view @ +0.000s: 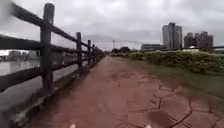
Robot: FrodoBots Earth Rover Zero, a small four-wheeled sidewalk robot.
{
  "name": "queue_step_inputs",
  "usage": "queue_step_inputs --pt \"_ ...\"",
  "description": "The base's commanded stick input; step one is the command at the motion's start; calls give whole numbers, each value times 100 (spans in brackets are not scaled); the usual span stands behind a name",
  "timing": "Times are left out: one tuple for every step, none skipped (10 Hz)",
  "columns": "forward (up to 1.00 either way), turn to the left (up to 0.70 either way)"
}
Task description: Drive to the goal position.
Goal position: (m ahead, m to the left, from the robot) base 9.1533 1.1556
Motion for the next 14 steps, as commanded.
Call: queue_step_inputs --pt "85 1" --pt "85 1" --pt "85 1" --pt "85 1" --pt "85 1" --pt "85 1" --pt "85 1" --pt "85 1" --pt "85 1" --pt "85 1" --pt "85 1" --pt "85 1" --pt "85 1" --pt "85 1"
